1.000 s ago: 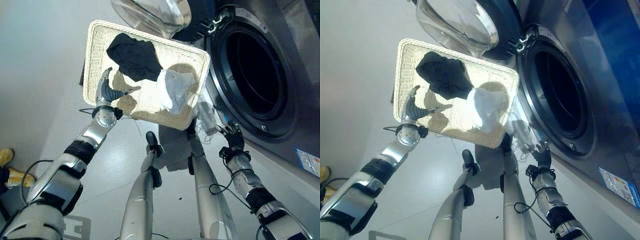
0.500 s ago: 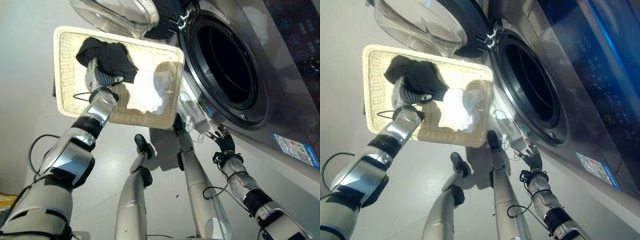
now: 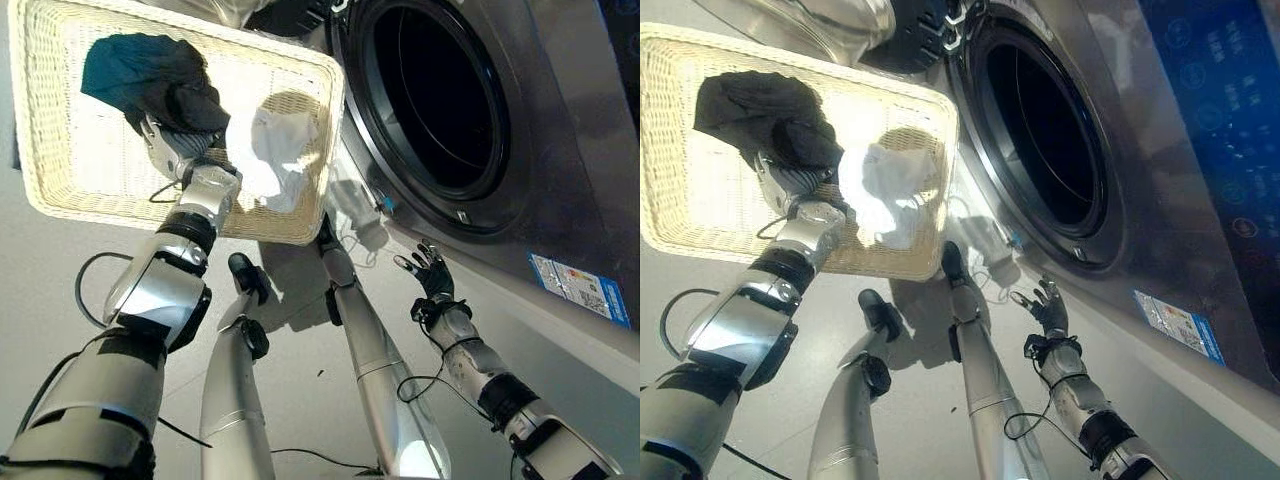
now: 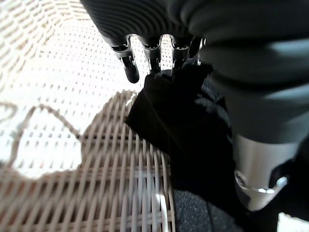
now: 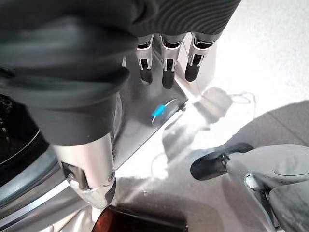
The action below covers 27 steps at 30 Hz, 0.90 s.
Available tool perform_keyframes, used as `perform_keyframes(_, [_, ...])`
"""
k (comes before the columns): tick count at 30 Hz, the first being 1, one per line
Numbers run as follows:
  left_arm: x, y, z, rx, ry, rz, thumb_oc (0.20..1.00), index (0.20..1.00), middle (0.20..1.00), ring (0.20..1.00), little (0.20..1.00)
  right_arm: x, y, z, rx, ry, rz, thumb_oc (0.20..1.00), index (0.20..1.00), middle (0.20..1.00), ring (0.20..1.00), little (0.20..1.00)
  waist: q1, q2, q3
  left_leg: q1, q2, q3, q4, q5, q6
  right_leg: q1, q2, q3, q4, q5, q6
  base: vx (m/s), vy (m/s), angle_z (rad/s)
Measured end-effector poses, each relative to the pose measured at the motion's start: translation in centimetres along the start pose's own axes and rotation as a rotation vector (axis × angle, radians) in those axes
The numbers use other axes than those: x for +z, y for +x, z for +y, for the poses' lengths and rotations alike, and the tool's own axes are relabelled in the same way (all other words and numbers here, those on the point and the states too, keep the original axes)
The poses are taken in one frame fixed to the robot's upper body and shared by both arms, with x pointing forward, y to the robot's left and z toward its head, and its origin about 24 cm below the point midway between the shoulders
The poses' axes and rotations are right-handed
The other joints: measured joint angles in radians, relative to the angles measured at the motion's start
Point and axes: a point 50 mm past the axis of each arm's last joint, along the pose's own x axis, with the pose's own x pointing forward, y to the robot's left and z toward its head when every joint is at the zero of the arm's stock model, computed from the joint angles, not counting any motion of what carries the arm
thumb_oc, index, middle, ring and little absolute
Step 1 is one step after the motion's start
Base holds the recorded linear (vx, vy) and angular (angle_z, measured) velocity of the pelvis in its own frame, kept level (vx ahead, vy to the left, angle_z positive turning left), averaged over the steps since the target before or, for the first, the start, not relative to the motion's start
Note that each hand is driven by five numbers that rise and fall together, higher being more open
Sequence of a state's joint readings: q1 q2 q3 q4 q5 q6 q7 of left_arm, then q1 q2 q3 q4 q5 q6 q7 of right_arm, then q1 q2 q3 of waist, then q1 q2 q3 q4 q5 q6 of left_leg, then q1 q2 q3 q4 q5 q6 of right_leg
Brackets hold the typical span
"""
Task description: Put the clothes into the washing machine.
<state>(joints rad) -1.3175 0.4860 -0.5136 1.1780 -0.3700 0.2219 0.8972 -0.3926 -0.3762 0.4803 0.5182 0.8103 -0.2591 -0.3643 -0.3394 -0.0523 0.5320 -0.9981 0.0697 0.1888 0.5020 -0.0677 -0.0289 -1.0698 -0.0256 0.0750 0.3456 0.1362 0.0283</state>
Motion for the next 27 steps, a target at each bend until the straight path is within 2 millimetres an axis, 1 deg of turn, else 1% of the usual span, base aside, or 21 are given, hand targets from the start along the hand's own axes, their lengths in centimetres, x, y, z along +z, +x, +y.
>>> perform_keyframes(1, [0.3, 0.3, 0.3, 0.020, 0.054, -0.024, 1.000, 1.000, 1.000, 1.000, 1.000, 0.0, 0.0, 0.0, -0.001, 0.007, 0.001, 1.000, 1.000, 1.000, 1.000, 1.000, 0.000, -0.001, 0.000, -0.018, 0.000, 0.000, 0.013, -0.004, 0.002, -0.017, 0.001, 0.004, 0.010, -0.001, 0.001, 0.05, 0.000, -0.04])
perform_keyframes(2, [0.4, 0.4, 0.5, 0.029, 0.072, -0.032, 1.000, 1.000, 1.000, 1.000, 1.000, 0.0, 0.0, 0.0, -0.002, 0.008, 0.002, 1.000, 1.000, 1.000, 1.000, 1.000, 0.000, -0.001, 0.000, -0.026, 0.000, -0.001, 0.020, -0.006, 0.003, -0.025, 0.002, 0.006, 0.014, -0.002, 0.001, 0.05, -0.003, -0.08])
perform_keyframes(3, [0.6, 0.7, 0.9, 0.042, 0.089, -0.048, 0.561, 0.561, 0.561, 0.561, 0.561, 0.0, 0.0, -0.1, -0.004, 0.013, 0.004, 1.000, 1.000, 1.000, 1.000, 1.000, 0.000, -0.001, 0.000, -0.043, -0.001, -0.002, 0.035, -0.013, 0.004, -0.043, 0.004, 0.012, 0.025, -0.002, 0.003, 0.05, -0.016, -0.08])
perform_keyframes(4, [0.8, 0.7, 0.9, 0.040, 0.078, -0.056, 0.275, 0.275, 0.275, 0.275, 0.275, 0.0, 0.0, -0.1, -0.005, 0.014, 0.004, 1.000, 1.000, 1.000, 1.000, 1.000, 0.000, -0.001, 0.000, -0.053, -0.002, -0.002, 0.047, -0.017, 0.005, -0.054, 0.005, 0.017, 0.035, -0.004, 0.005, 0.04, -0.021, -0.09])
perform_keyframes(5, [0.9, 0.7, 0.9, 0.040, 0.063, -0.064, 0.219, 0.219, 0.219, 0.219, 0.219, 0.0, 0.0, -0.1, -0.003, 0.014, 0.004, 1.000, 1.000, 1.000, 1.000, 1.000, 0.000, -0.002, 0.000, -0.062, -0.002, -0.004, 0.054, -0.022, 0.006, -0.063, 0.006, 0.020, 0.043, -0.005, 0.007, 0.02, -0.032, -0.06])
perform_keyframes(6, [1.1, 0.9, 1.1, 0.045, 0.027, -0.079, 0.200, 0.200, 0.200, 0.200, 0.200, 0.1, 0.0, 0.0, 0.003, 0.016, 0.002, 1.000, 1.000, 1.000, 1.000, 1.000, 0.000, -0.002, 0.000, -0.076, -0.002, -0.007, 0.064, -0.024, 0.008, -0.073, 0.006, 0.022, 0.049, -0.007, 0.006, 0.01, -0.022, -0.03])
perform_keyframes(7, [1.3, 1.2, 1.4, 0.053, -0.005, -0.092, 0.200, 0.200, 0.200, 0.200, 0.200, 0.1, 0.0, 0.0, 0.006, 0.016, 0.002, 1.000, 1.000, 1.000, 1.000, 1.000, 0.001, -0.002, 0.000, -0.084, -0.003, -0.008, 0.069, -0.027, 0.012, -0.079, 0.006, 0.023, 0.052, -0.007, 0.005, 0.00, 0.000, 0.00])
perform_keyframes(9, [2.0, 1.6, 2.1, 0.054, -0.195, -0.095, 0.200, 0.200, 0.200, 0.200, 0.200, 0.0, 0.0, 0.0, 0.006, 0.018, 0.003, 1.000, 1.000, 1.000, 1.000, 1.000, 0.005, -0.003, 0.000, -0.103, -0.012, -0.027, 0.081, -0.027, 0.012, -0.090, 0.007, 0.025, 0.056, -0.006, 0.008, 0.00, -0.024, 0.09])
perform_keyframes(10, [2.6, 1.6, 2.4, 0.042, -0.332, -0.088, 0.200, 0.200, 0.200, 0.200, 0.200, 0.0, 0.0, 0.0, 0.007, 0.019, 0.004, 1.000, 1.000, 1.000, 1.000, 1.000, 0.006, -0.004, -0.001, -0.112, -0.019, -0.037, 0.082, -0.027, 0.012, -0.094, 0.007, 0.027, 0.055, -0.004, 0.011, -0.01, -0.014, 0.08])
perform_keyframes(13, [2.6, 1.6, 2.4, 0.042, -0.332, -0.088, 0.200, 0.200, 0.200, 0.200, 0.200, 0.0, 0.0, 0.0, 0.007, 0.019, 0.004, 1.000, 1.000, 1.000, 1.000, 1.000, 0.006, -0.004, -0.001, -0.112, -0.019, -0.037, 0.082, -0.027, 0.012, -0.094, 0.007, 0.027, 0.055, -0.004, 0.011, 0.00, -0.003, 0.07])
perform_keyframes(14, [4.6, 0.9, 2.4, -0.050, -0.656, -0.127, 0.200, 0.200, 0.200, 0.200, 0.200, -0.2, -0.1, 0.5, 0.017, 0.033, 0.009, 1.000, 1.000, 1.000, 1.000, 1.000, 0.007, -0.012, -0.002, -0.133, -0.038, -0.058, 0.083, -0.026, 0.013, -0.098, 0.008, 0.045, 0.037, 0.006, 0.025, 0.00, 0.000, 0.16])
perform_keyframes(17, [4.6, 0.9, 2.4, -0.050, -0.656, -0.127, 0.200, 0.200, 0.200, 0.200, 0.200, -0.2, -0.1, 0.5, 0.017, 0.033, 0.009, 1.000, 1.000, 1.000, 1.000, 1.000, 0.007, -0.012, -0.002, -0.133, -0.038, -0.058, 0.083, -0.026, 0.013, -0.098, 0.008, 0.045, 0.037, 0.006, 0.025, -0.01, -0.015, 0.04])
perform_keyframes(18, [5.3, -0.2, 1.3, -0.114, -0.741, -0.150, 0.200, 0.200, 0.200, 0.200, 0.200, -0.5, -0.3, 1.3, 0.040, 0.053, 0.016, 1.000, 1.000, 1.000, 1.000, 1.000, 0.003, -0.040, -0.004, -0.136, -0.050, -0.051, 0.084, -0.019, 0.027, -0.098, 0.008, 0.073, 0.037, 0.007, 0.045, -0.04, -0.045, -0.04])
perform_keyframes(20, [5.3, -0.2, 1.3, -0.114, -0.741, -0.150, 0.200, 0.200, 0.200, 0.200, 0.200, -0.5, -0.3, 1.3, 0.040, 0.053, 0.016, 1.000, 1.000, 1.000, 1.000, 1.000, 0.003, -0.040, -0.004, -0.136, -0.050, -0.051, 0.084, -0.019, 0.027, -0.098, 0.008, 0.073, 0.037, 0.007, 0.045, -0.05, -0.044, 0.00])
perform_keyframes(21, [6.3, -2.3, 0.4, -0.175, -0.961, -0.140, 0.200, 0.200, 0.200, 0.200, 0.200, -0.6, -0.2, 1.9, 0.038, 0.067, 0.015, 1.000, 1.000, 1.000, 1.000, 1.000, 0.018, -0.043, -0.005, -0.129, -0.060, -0.064, 0.066, -0.016, 0.044, -0.090, 0.007, 0.083, 0.039, 0.000, 0.061, -0.05, -0.042, 0.04])
perform_keyframes(23, [6.3, -2.3, 0.4, -0.175, -0.961, -0.140, 0.200, 0.200, 0.200, 0.200, 0.200, -0.6, -0.2, 1.9, 0.038, 0.067, 0.015, 1.000, 1.000, 1.000, 1.000, 1.000, 0.018, -0.043, -0.005, -0.129, -0.060, -0.064, 0.066, -0.016, 0.044, -0.090, 0.007, 0.083, 0.039, 0.000, 0.061, -0.05, -0.029, 0.14])
perform_keyframes(24, [7.4, -5.0, -0.5, -0.212, -1.319, 0.002, 0.200, 0.200, 0.200, 0.200, 0.200, 0.2, -0.3, 5.4, 0.141, 0.103, -0.016, 1.000, 1.000, 1.000, 1.000, 1.000, 0.027, -0.098, -0.005, -0.063, -0.074, -0.088, -0.001, 0.021, 0.032, -0.030, 0.003, 0.081, 0.013, -0.003, 0.050, -0.04, -0.017, 0.23])
perform_keyframes(27, [7.4, -5.0, -0.5, -0.212, -1.319, 0.002, 0.200, 0.200, 0.200, 0.200, 0.200, 0.2, -0.3, 5.4, 0.141, 0.103, -0.016, 1.000, 1.000, 1.000, 1.000, 1.000, 0.027, -0.098, -0.005, -0.063, -0.074, -0.088, -0.001, 0.021, 0.032, -0.030, 0.003, 0.081, 0.013, -0.003, 0.050, -0.03, -0.004, 0.12])
